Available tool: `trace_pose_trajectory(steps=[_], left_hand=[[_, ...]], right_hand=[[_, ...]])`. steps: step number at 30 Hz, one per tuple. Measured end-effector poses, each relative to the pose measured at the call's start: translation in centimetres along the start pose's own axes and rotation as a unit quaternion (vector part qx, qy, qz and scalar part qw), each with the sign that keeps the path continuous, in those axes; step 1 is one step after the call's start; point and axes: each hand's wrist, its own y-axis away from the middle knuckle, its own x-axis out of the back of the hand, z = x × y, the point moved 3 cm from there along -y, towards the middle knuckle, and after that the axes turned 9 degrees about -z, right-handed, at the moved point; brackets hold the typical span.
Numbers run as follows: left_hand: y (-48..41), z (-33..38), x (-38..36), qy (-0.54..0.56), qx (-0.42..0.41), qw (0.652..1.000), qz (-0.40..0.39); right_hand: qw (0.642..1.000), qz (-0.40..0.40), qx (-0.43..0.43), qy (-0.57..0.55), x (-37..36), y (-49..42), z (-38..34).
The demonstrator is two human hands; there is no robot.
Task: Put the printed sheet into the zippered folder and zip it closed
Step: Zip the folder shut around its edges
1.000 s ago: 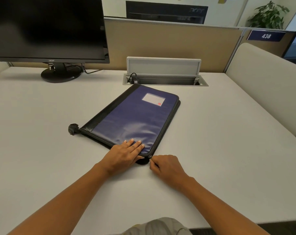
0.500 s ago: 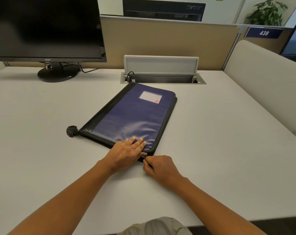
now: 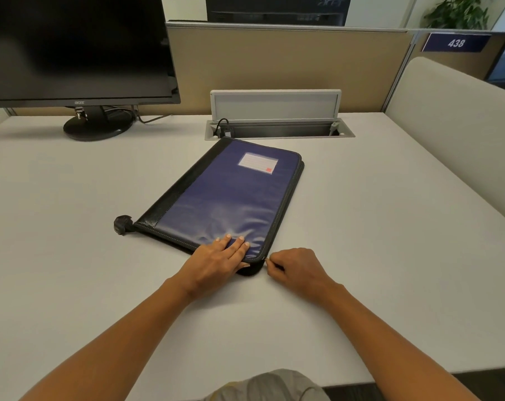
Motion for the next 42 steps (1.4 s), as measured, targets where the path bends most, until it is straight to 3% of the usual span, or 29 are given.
trace_pose_trajectory(steps=[6, 20, 26, 32, 36, 39, 42], left_hand=[[0.1, 0.2, -0.2, -0.004, -0.004, 1.0, 0.011], [-0.3, 0.1, 0.0, 0.001, 0.048, 0.998, -0.047], [-0.5, 0.0, 0.3, 0.014, 0.076, 0.996, -0.042], [-0.6, -0.2, 0.1, 0.028, 0.051, 0.997, -0.054], [-0.8, -0.2, -0.1, 0.034, 0.057, 0.993, -0.099], [-1.1, -0.2, -1.4, 0.074, 0.085, 0.967, -0.229], [-1.7, -0.6, -1.0, 0.083, 0.066, 0.96, -0.259]], right_hand=[[1.0, -0.005, -0.001, 0.022, 0.3, -0.5, 0.8], [0.999, 0.0, -0.041, 0.03, 0.3, -0.9, 0.9], [0.999, -0.032, -0.028, 0.031, 0.0, -0.8, 0.4], [0.999, 0.009, -0.046, -0.009, -0.4, 0.1, -1.2], [0.998, 0.06, -0.023, -0.005, -0.6, 0.7, -2.6], [0.998, 0.067, -0.021, 0.006, -0.7, 0.7, -3.2], [0.998, 0.067, -0.015, 0.016, -1.0, 0.4, -3.5]])
